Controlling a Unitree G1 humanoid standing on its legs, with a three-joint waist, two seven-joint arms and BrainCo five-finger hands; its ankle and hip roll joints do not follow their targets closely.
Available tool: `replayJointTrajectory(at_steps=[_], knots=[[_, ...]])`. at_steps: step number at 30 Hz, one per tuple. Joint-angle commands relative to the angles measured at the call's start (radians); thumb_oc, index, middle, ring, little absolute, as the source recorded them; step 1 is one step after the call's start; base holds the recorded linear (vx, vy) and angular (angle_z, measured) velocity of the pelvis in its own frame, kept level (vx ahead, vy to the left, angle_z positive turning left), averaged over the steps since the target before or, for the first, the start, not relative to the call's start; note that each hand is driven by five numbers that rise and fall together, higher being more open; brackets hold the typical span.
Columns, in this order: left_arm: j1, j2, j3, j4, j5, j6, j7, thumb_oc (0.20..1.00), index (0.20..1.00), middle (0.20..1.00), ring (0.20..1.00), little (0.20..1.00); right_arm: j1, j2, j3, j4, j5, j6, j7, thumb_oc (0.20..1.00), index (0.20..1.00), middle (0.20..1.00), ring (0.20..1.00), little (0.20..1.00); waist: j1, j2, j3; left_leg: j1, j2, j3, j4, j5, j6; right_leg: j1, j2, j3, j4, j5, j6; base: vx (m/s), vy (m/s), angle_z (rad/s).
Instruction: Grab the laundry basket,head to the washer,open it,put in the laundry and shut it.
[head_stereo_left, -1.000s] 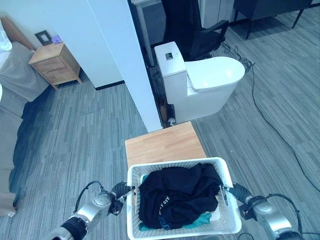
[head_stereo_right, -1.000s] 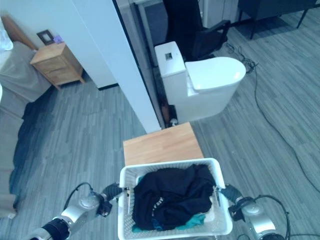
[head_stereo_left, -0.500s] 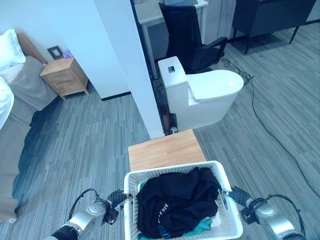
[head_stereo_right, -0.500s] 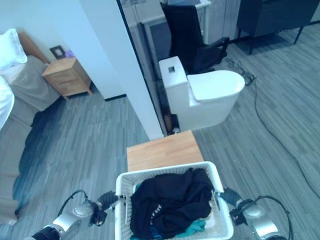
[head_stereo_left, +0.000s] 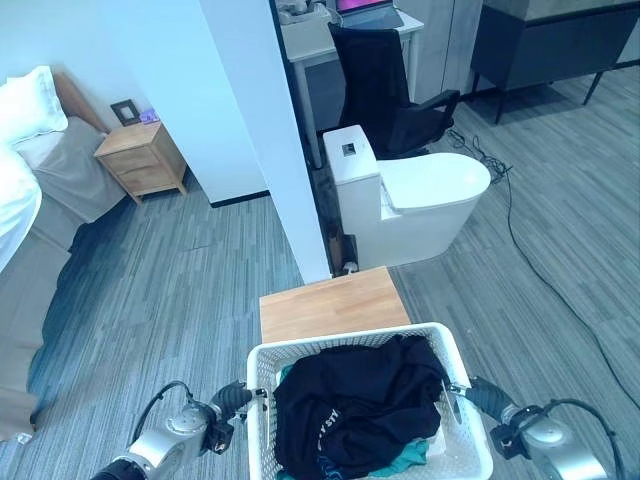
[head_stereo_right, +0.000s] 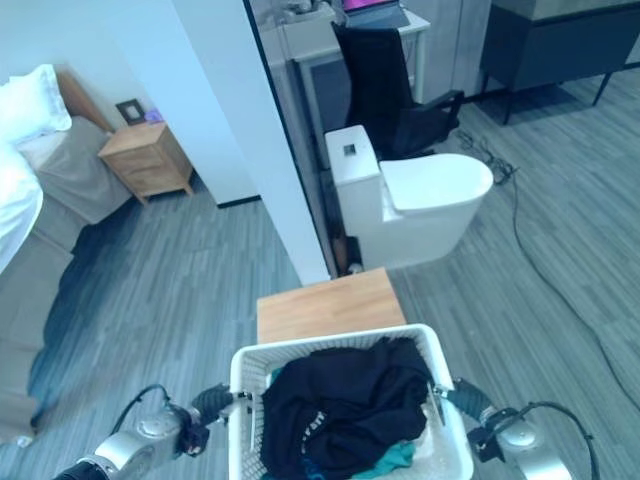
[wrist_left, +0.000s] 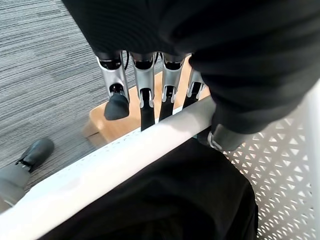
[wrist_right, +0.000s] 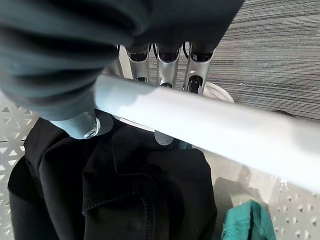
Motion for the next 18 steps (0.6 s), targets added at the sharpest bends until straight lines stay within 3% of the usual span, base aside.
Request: replayJointTrajectory(at_steps=[1, 2, 3, 5, 6, 9, 13, 14, 15, 16, 17, 18], knots=[[-0.114, -0.06, 0.011, -0.104, -0.031, -0.099, -0.16, 0.2, 0.2, 0.2, 0.2, 0.2, -0.039, 0.021, 0.033, -0.041, 0.069, -0.072, 0.098, 0.2, 0.2, 0.2, 0.2, 0.2, -0.015, -0.045, 0.075, -0.045, 0.039, -0.109, 0.011, 0.119, -0.076, 0.056, 0.013, 0.041, 0.009, -0.071, 0.037, -0.2, -0.017, 0.29], [-0.171, -0.081, 0.007, -0.103, -0.016, -0.109, -0.149, 0.2, 0.2, 0.2, 0.2, 0.2, -0.08, -0.002, 0.026, -0.039, 0.083, -0.061, 0.096, 0.2, 0.2, 0.2, 0.2, 0.2, -0.01, -0.072, 0.097, -0.05, 0.014, -0.203, 0.062, 0.061, -0.068, 0.034, -0.005, 0.045, 0.021, -0.056, 0.033, -0.19, 0.019, 0.31], [-0.192, -0.098, 0.013, -0.098, 0.0, -0.112, -0.149, 0.2, 0.2, 0.2, 0.2, 0.2, -0.103, -0.015, 0.024, -0.037, 0.093, -0.05, 0.102, 0.2, 0.2, 0.2, 0.2, 0.2, -0.012, -0.089, 0.1, -0.053, 0.003, -0.234, 0.144, 0.006, -0.058, 0.012, -0.018, 0.049, 0.03, -0.043, 0.031, -0.21, 0.028, 0.25], [-0.215, -0.124, 0.021, -0.068, 0.014, -0.121, -0.138, 0.2, 0.2, 0.2, 0.2, 0.2, -0.147, -0.01, 0.037, -0.011, 0.105, -0.044, 0.098, 0.2, 0.2, 0.2, 0.2, 0.2, -0.012, -0.108, 0.104, -0.047, -0.014, -0.26, 0.187, -0.052, -0.051, -0.011, -0.023, 0.062, 0.04, -0.032, 0.032, -0.11, 0.143, -0.07], [-0.237, -0.165, 0.029, -0.024, 0.022, -0.124, -0.13, 0.2, 0.2, 0.2, 0.2, 0.2, -0.189, 0.005, 0.051, 0.01, 0.122, -0.03, 0.096, 0.2, 0.2, 0.2, 0.2, 0.2, -0.023, -0.116, 0.109, -0.021, -0.036, -0.278, 0.152, -0.09, -0.031, -0.03, -0.032, 0.093, 0.048, -0.01, 0.046, -0.04, 0.3, -0.23], [-0.249, -0.197, 0.042, 0.04, 0.051, -0.133, -0.123, 0.2, 0.2, 0.2, 0.2, 0.2, -0.231, 0.003, 0.072, 0.053, 0.128, -0.014, 0.113, 0.2, 0.2, 0.2, 0.2, 0.2, -0.025, -0.135, 0.116, -0.017, -0.09, -0.256, 0.174, -0.13, 0.006, -0.051, -0.079, 0.146, 0.05, 0.045, 0.078, -0.02, 0.341, -0.41], [-0.258, -0.212, 0.046, 0.069, 0.058, -0.137, -0.126, 0.2, 0.2, 0.2, 0.2, 0.2, -0.246, 0.018, 0.076, 0.067, 0.129, 0.0, 0.127, 0.2, 0.2, 0.2, 0.2, 0.2, -0.024, -0.152, 0.11, -0.02, -0.134, -0.206, 0.153, -0.136, 0.039, -0.1, -0.123, 0.188, 0.034, 0.11, 0.112, -0.08, 0.309, -0.67], [-0.249, -0.225, 0.052, 0.1, 0.054, -0.131, -0.132, 0.2, 0.2, 0.2, 0.2, 0.2, -0.253, 0.044, 0.085, 0.099, 0.168, 0.009, 0.132, 0.2, 0.2, 0.2, 0.2, 0.2, -0.029, -0.167, 0.106, -0.021, -0.156, -0.173, 0.131, -0.128, 0.052, -0.135, -0.14, 0.204, 0.013, 0.181, 0.132, -0.09, 0.246, -0.38], [-0.245, -0.222, 0.056, 0.1, 0.055, -0.129, -0.132, 0.2, 0.2, 0.2, 0.2, 0.2, -0.257, 0.053, 0.093, 0.101, 0.173, 0.015, 0.137, 0.2, 0.2, 0.2, 0.2, 0.2, -0.025, -0.172, 0.107, -0.022, -0.156, -0.16, 0.122, -0.124, 0.054, -0.148, -0.141, 0.192, 0.015, 0.197, 0.134, -0.09, 0.244, -0.52], [-0.245, -0.222, 0.056, 0.099, 0.055, -0.129, -0.132, 0.2, 0.2, 0.2, 0.2, 0.2, -0.257, 0.053, 0.093, 0.101, 0.173, 0.015, 0.137, 0.2, 0.2, 0.2, 0.2, 0.2, -0.024, -0.172, 0.106, -0.021, -0.156, -0.159, 0.121, -0.124, 0.054, -0.149, -0.141, 0.193, 0.015, 0.197, 0.134, -0.08, 0.1, -0.64], [-0.244, -0.217, 0.059, 0.102, 0.065, -0.122, -0.131, 0.2, 0.2, 0.2, 0.2, 0.2, -0.264, 0.066, 0.1, 0.104, 0.187, 0.025, 0.134, 0.2, 0.2, 0.2, 0.2, 0.2, -0.013, -0.169, 0.113, -0.021, -0.146, -0.136, 0.111, -0.114, 0.057, -0.151, -0.133, 0.132, 0.033, 0.167, 0.134, -0.26, 0.265, -0.88], [-0.243, -0.214, 0.061, 0.117, 0.089, -0.107, -0.138, 0.2, 0.2, 0.2, 0.2, 0.2, -0.258, 0.096, 0.13, 0.128, 0.218, 0.045, 0.156, 0.2, 0.2, 0.2, 0.2, 0.2, 0.01, -0.152, 0.109, -0.032, -0.127, -0.098, 0.06, -0.059, 0.071, -0.098, -0.065, 0.107, 0.181, 0.021, 0.101, -0.35, 0.35, -0.96]])
